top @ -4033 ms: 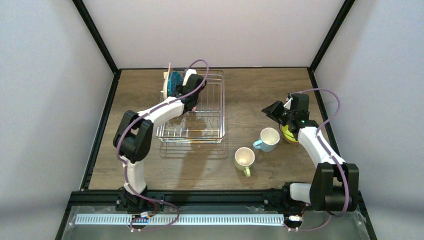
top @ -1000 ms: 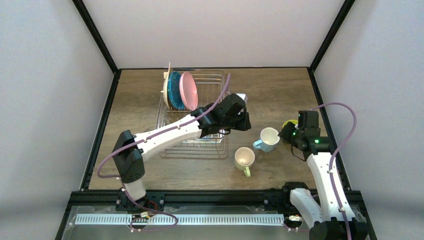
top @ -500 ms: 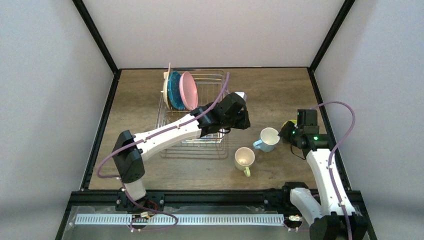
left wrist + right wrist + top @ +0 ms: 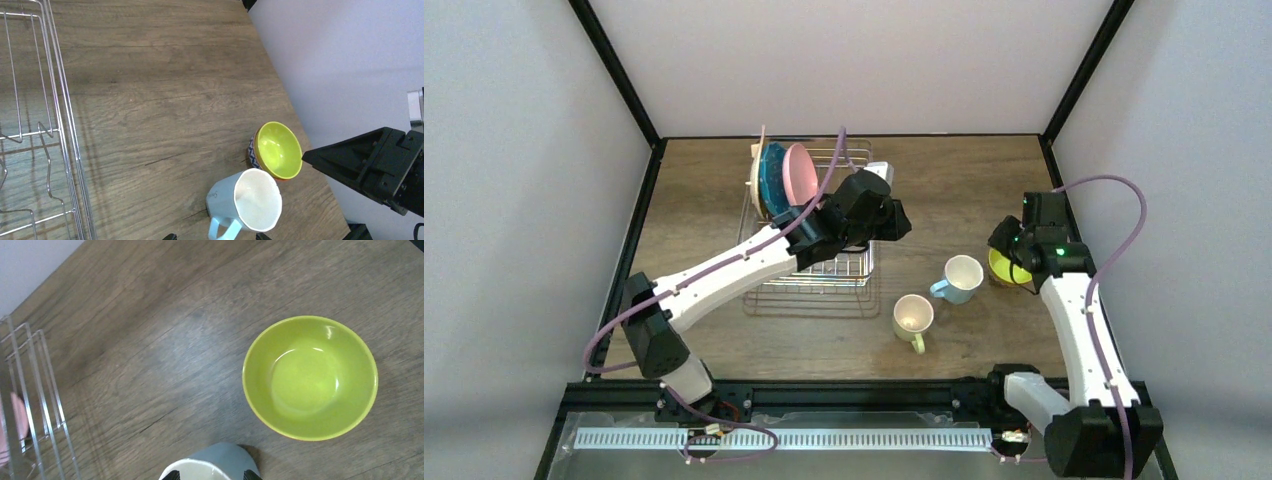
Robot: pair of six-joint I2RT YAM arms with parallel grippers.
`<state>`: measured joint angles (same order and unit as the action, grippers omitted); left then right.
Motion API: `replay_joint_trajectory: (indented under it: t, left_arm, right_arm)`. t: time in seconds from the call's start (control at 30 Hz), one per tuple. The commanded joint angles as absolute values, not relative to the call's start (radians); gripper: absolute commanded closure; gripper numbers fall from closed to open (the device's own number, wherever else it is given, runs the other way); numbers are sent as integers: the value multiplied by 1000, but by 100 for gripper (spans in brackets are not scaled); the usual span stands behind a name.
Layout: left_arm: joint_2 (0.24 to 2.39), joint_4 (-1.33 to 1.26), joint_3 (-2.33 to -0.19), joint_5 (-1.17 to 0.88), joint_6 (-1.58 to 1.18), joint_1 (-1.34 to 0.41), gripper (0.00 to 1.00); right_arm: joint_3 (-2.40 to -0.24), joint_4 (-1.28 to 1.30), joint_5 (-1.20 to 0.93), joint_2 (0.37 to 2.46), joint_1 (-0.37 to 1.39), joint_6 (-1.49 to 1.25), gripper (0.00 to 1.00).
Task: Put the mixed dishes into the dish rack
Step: Grab the bowl from the bowl.
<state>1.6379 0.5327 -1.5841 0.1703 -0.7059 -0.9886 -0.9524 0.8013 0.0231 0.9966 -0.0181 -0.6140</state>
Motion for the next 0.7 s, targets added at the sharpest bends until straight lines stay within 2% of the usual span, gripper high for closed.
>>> replay_joint_trajectory:
  t: [0.0,0.3,0.67]
  left_arm:
    - [1700,526,-1583,127,-682,-971,10]
    - [1791,494,-1665,77,-670,-962,10]
    - [1819,476,-1675,55,-660,-940,11]
  right_arm:
    - [-966,780,110,1086,-20,-660,28]
    - [-1053,742,120,1321,-96,-625,30]
    - [-1064,691,127,1427,-105,-604,34]
